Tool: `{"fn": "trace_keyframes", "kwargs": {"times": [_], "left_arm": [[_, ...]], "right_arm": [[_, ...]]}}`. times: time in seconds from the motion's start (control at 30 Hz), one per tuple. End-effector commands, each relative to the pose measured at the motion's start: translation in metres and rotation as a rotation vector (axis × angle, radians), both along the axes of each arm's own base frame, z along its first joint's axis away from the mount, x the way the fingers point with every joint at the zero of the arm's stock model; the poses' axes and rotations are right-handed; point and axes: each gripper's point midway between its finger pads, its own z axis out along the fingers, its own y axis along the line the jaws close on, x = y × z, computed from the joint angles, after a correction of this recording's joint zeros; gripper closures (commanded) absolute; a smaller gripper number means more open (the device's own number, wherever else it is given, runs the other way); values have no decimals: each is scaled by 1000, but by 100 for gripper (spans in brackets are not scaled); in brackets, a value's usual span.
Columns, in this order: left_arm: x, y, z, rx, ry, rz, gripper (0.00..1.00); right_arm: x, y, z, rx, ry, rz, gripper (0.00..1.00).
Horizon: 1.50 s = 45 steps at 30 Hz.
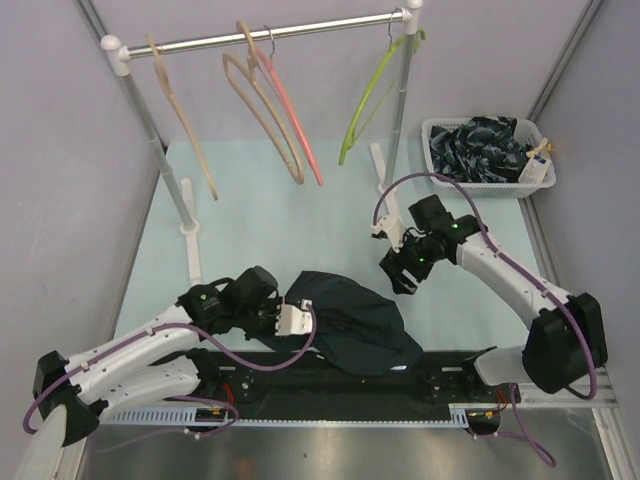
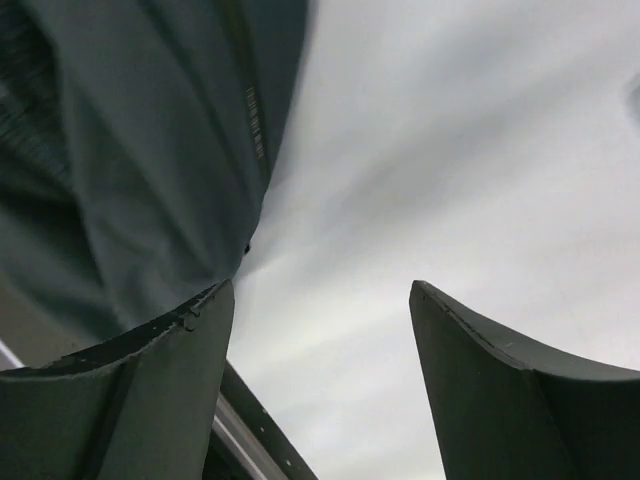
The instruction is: Place the shorts on the hanger
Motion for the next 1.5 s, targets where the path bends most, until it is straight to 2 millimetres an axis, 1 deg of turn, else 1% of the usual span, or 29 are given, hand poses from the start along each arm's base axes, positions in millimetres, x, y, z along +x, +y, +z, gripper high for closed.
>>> {"fn": "trace_keyframes", "kwargs": {"times": [0.0,0.03,0.1,0.13,0.17,0.2,0.23,0.27,0.3,0.33,0.4,0.43,0.5,0.53,0.57,0.63,0.7,0.73,0.9,0.93,1.0,1.07,1.17,1.2,1.23,1.33,1.37,1.43,1.47], "left_arm": [[-17,1,-1,7,61,-94,56],[-21,-1,-2,3,85,-105,53],[-22,-2,-3,-7,96,-98,47],[-22,-3,-3,-15,105,-91,44],[-24,-5,-1,-33,116,-92,42],[-24,-7,0,-47,120,-90,40],[-24,-8,1,-53,118,-88,39],[-23,-8,4,-68,113,-84,36],[-22,-9,6,-78,110,-80,34],[-21,-10,9,-90,107,-78,33],[-20,-12,13,-112,99,-77,29],[-20,-12,13,-114,98,-76,28],[-20,-12,10,-105,106,-73,27],[-21,-11,9,-97,113,-74,27],[-20,-11,8,-94,117,-71,27],[-21,-13,8,-94,136,-63,26],[-20,-15,9,-104,146,-55,26],[-22,-16,8,-106,159,-54,26],[-21,-18,9,-120,190,-37,24],[-21,-18,8,-120,201,-34,25],[-19,-18,10,-127,199,-26,24],[-18,-18,10,-131,204,-25,24],[-17,-18,7,-133,215,-13,24],[-17,-18,7,-135,222,-7,24],[-18,-18,6,-135,227,-6,23],[-17,-17,6,-139,224,-2,23],[-16,-17,7,-144,224,1,24],[-16,-16,7,-144,221,2,24],[-15,-15,7,-142,219,-1,23]], "right_arm": [[-26,-4,35,90,-74,166,24],[-35,-6,37,99,-94,260,23],[-49,-10,43,112,-163,355,23],[-54,-11,43,118,-187,397,23],[-61,-11,45,125,-235,483,24],[-67,-13,50,132,-283,524,24],[-80,-14,44,137,-276,569,24],[-83,-15,44,133,-325,644,24],[-89,-17,46,137,-371,673,23],[-96,-19,37,136,-377,715,23],[-102,-20,32,121,-464,824,22],[-104,-22,28,109,-521,850,22],[-106,-18,26,95,-615,935,23],[-104,-15,31,89,-689,954,24],[-107,-10,28,98,-709,984,25],[-104,-3,34,102,-776,1006,25],[-109,5,30,106,-796,1068,24],[-108,4,28,82,-803,1086,24],[-121,7,2,34,-837,1266,25],[-122,8,0,23,-855,1301,25],[-125,4,-12,0,-833,1340,27],[-128,6,-17,2,-834,1374,28],[-126,12,-26,-5,-854,1393,29],[-117,16,-26,-31,-885,1385,30],[-118,16,-34,-41,-878,1399,30],[-107,23,-36,-66,-927,1383,40],[-101,25,-38,-84,-959,1371,50],[-95,27,-40,-106,-987,1354,62],[-92,26,-41,-116,-996,1341,81]]}}
